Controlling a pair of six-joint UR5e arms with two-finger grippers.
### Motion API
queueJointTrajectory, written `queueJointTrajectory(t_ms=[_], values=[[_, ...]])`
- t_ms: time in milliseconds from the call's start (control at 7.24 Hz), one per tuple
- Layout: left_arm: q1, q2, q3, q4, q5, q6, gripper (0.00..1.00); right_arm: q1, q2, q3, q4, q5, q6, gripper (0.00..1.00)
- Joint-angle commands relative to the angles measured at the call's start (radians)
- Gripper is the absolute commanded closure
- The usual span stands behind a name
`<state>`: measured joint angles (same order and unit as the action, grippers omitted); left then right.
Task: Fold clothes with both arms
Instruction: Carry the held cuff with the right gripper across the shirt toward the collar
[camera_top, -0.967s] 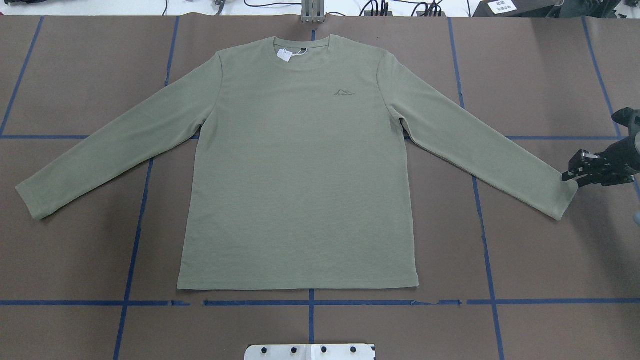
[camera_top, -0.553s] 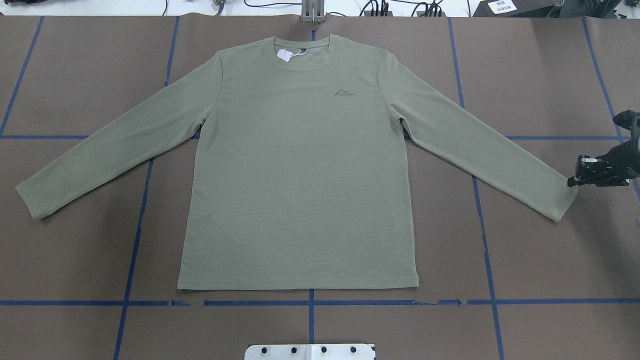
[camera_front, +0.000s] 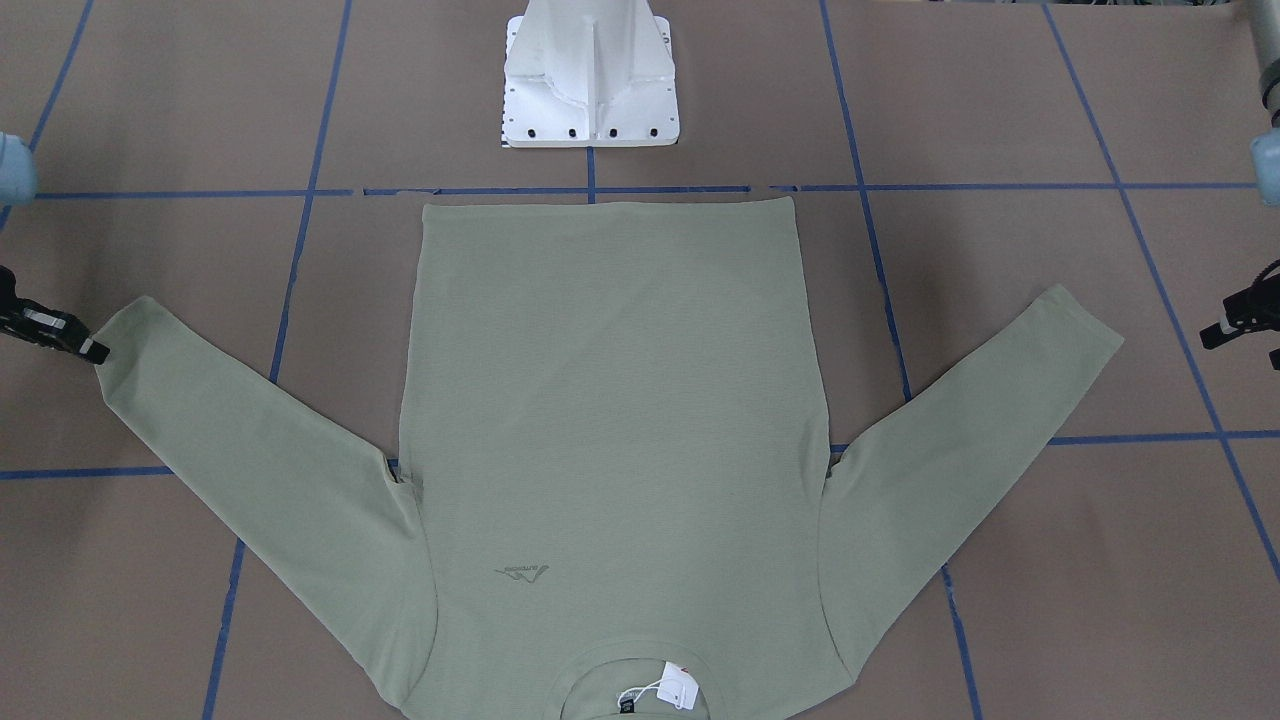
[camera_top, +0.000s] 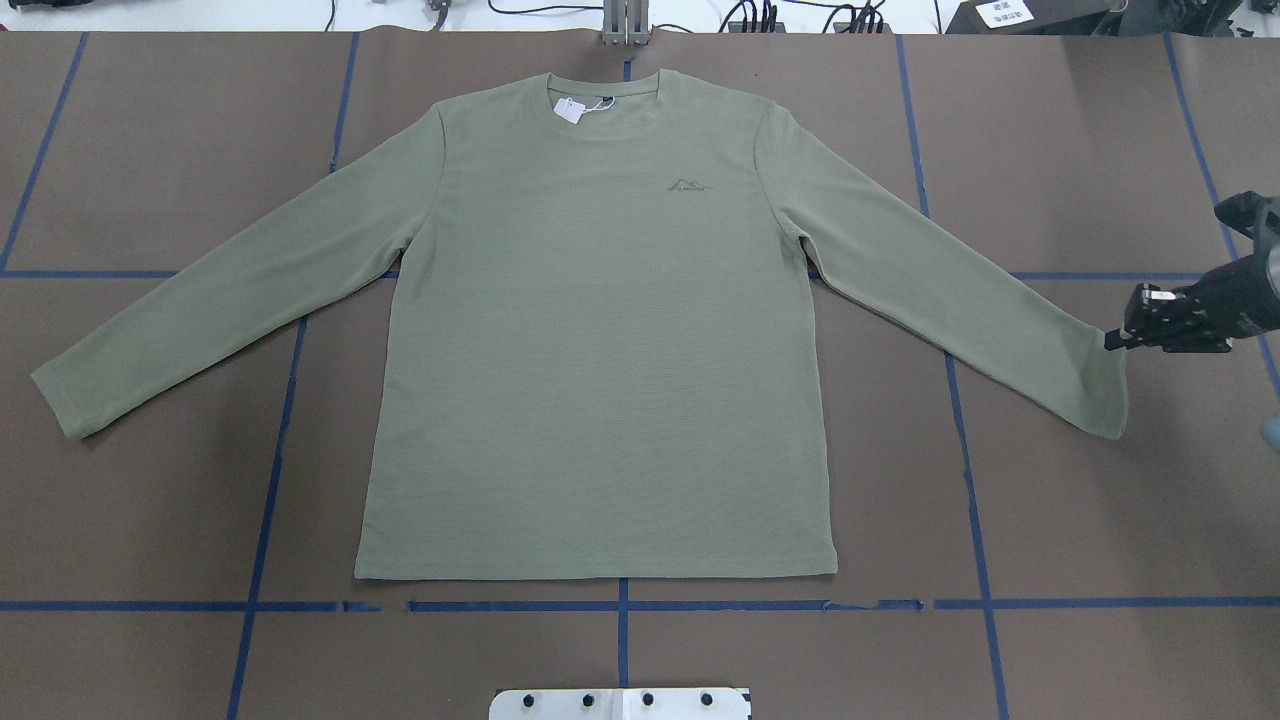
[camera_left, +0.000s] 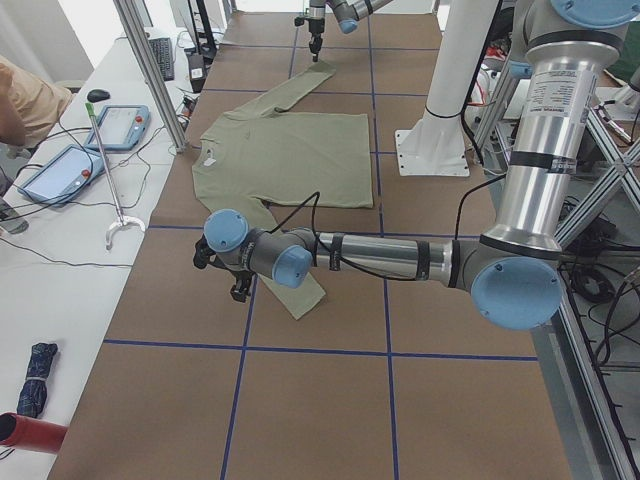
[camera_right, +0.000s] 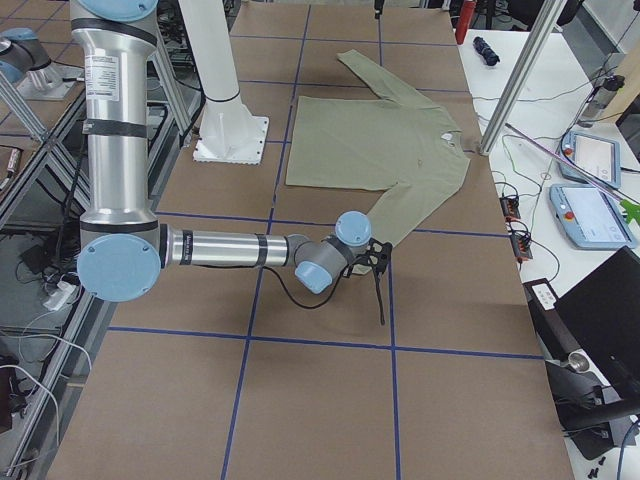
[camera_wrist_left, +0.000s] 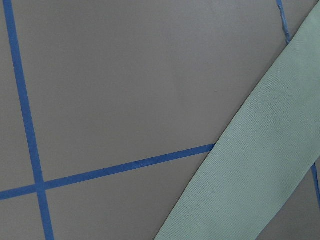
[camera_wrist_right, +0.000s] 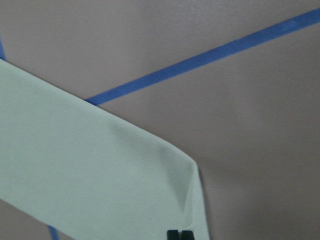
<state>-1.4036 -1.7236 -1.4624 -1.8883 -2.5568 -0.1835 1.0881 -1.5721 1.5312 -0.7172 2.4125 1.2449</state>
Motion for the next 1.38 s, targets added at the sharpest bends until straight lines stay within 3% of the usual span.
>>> queueJointTrajectory(t_ms=[0, 138, 414, 691, 967, 1243], values=[[0.000, -0.002, -0.004, 0.000, 0.000, 0.001, 0.00, -0.034, 0.160, 0.058, -0.007, -0.019, 0.300, 1.00], [0.000, -0.004, -0.007, 0.000, 0.000, 0.001, 0.00, -0.063, 0.249, 0.058, -0.051, -0.056, 0.374, 1.00], [0.000, -0.007, -0.019, 0.000, 0.000, -0.001, 0.00, -0.143, 0.520, 0.060, -0.363, -0.222, 0.457, 1.00], [-0.002, -0.005, -0.050, 0.000, -0.002, -0.008, 0.00, -0.207, 0.755, 0.011, -0.554, -0.384, 0.531, 1.00], [-0.002, -0.004, -0.064, 0.002, -0.002, -0.010, 0.00, -0.265, 1.074, -0.305, -0.535, -0.481, 0.625, 1.00], [-0.002, -0.002, -0.065, 0.002, -0.002, -0.010, 0.00, -0.376, 1.175, -0.521, -0.322, -0.597, 0.631, 1.00]])
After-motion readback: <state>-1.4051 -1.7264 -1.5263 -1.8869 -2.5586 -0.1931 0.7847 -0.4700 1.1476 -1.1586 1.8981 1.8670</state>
